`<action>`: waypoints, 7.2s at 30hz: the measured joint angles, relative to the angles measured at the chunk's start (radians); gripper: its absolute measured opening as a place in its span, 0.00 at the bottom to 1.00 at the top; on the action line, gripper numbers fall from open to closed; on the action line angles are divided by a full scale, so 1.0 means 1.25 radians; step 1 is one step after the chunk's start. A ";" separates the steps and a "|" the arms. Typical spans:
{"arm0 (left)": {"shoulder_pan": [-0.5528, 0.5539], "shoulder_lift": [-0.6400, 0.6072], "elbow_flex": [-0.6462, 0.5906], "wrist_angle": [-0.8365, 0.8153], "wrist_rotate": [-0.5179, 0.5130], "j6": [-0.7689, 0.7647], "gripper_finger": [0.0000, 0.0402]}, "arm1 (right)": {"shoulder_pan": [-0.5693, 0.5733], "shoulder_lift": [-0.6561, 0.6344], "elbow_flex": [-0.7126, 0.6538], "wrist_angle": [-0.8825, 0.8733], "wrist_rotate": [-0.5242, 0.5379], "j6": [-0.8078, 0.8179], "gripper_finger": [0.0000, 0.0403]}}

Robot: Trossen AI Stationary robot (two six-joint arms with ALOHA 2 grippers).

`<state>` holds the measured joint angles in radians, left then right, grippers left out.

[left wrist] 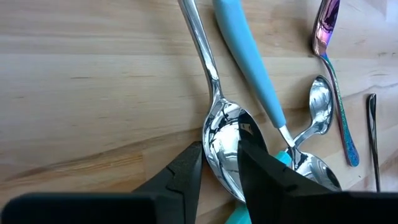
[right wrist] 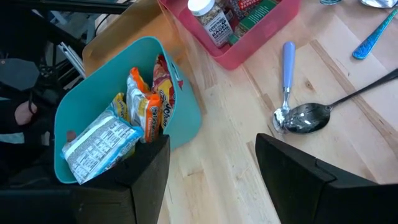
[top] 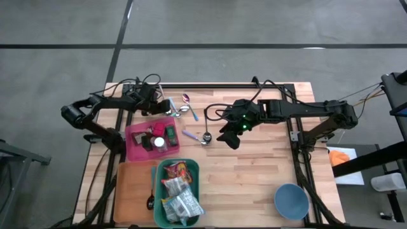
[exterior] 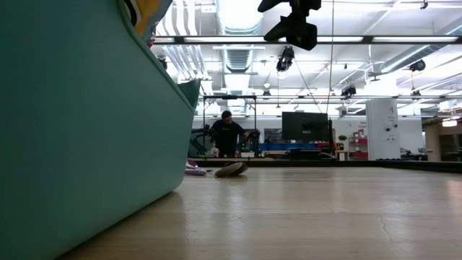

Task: Pick & Place Food Item
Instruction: Put the silver spoon into the orange bin

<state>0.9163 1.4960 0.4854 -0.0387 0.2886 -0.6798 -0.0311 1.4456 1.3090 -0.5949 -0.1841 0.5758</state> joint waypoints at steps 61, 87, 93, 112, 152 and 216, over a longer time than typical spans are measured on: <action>0.003 -0.250 -0.001 0.010 -0.106 -0.020 0.00 | 0.000 -0.001 0.000 0.002 0.000 0.000 0.58; -0.016 -0.537 0.000 -0.043 0.249 -0.021 0.00 | 0.000 -0.001 0.000 0.001 0.000 0.000 0.58; -0.058 -0.656 0.000 -0.121 0.327 -0.026 0.00 | 0.000 -0.001 0.000 0.001 0.000 0.000 0.58; -0.191 -0.865 0.180 -0.554 0.217 -0.110 0.00 | 0.000 -0.001 0.000 0.001 0.000 0.000 0.58; -1.363 -0.566 0.394 -0.898 -0.391 -1.047 0.00 | 0.000 -0.001 0.000 0.002 0.000 0.000 0.58; -1.688 -0.003 0.421 -0.786 -0.313 -1.535 0.00 | 0.000 0.000 0.000 0.002 0.001 0.000 0.58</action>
<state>-1.1942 1.4926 1.0115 -1.0207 -0.1029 -2.5990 -0.0310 1.4460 1.3090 -0.5930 -0.1833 0.5758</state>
